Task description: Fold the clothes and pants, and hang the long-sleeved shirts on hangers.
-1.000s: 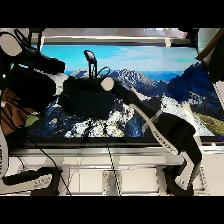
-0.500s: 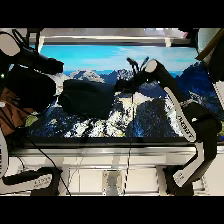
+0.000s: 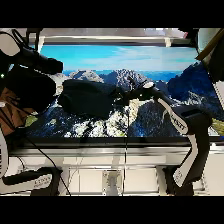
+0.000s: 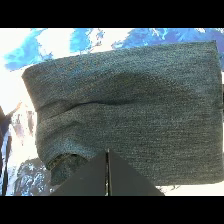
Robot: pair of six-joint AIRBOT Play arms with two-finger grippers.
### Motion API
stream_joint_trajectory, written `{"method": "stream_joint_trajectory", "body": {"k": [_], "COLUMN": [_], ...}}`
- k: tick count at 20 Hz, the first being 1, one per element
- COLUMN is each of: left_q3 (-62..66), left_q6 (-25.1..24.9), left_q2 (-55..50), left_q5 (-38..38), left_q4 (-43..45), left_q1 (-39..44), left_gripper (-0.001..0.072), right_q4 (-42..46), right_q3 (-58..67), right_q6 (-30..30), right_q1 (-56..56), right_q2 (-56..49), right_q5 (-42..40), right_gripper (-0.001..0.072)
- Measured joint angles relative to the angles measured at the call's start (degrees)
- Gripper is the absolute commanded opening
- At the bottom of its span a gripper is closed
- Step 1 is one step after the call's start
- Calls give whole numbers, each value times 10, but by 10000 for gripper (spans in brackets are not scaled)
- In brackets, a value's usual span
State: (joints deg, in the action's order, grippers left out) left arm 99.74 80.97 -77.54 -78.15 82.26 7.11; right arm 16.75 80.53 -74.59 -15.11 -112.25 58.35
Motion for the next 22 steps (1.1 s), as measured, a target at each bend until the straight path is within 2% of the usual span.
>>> {"method": "stream_joint_trajectory", "body": {"k": [4,6,7,8,9,16,18,22], "left_q3": [0,0,0,0,0,0,0,0], "left_q6": [0,0,0,0,0,0,0,0], "left_q2": [0,0,0,0,0,1,1,1], "left_q5": [0,0,0,0,0,-13,-14,-16], "left_q4": [0,0,0,0,0,0,0,0], "left_q1": [0,0,0,0,0,0,0,0], "left_gripper": [15,15,15,15,15,15,15,15], "right_q4": [-59,-75,-80,-83,-89,-74,-23,123], "right_q3": [-4,-5,-5,-5,-5,33,43,52], "right_q6": [16,18,20,20,21,33,31,-16], "right_q1": [-26,-40,-49,-56,-64,-63,-21,108], "right_q2": [-21,-25,-27,-27,-28,-15,8,76], "right_q5": [-37,-50,-58,-64,-72,-122,-118,-61], "right_gripper": [696,674,595,370,41,51,51,51]}}
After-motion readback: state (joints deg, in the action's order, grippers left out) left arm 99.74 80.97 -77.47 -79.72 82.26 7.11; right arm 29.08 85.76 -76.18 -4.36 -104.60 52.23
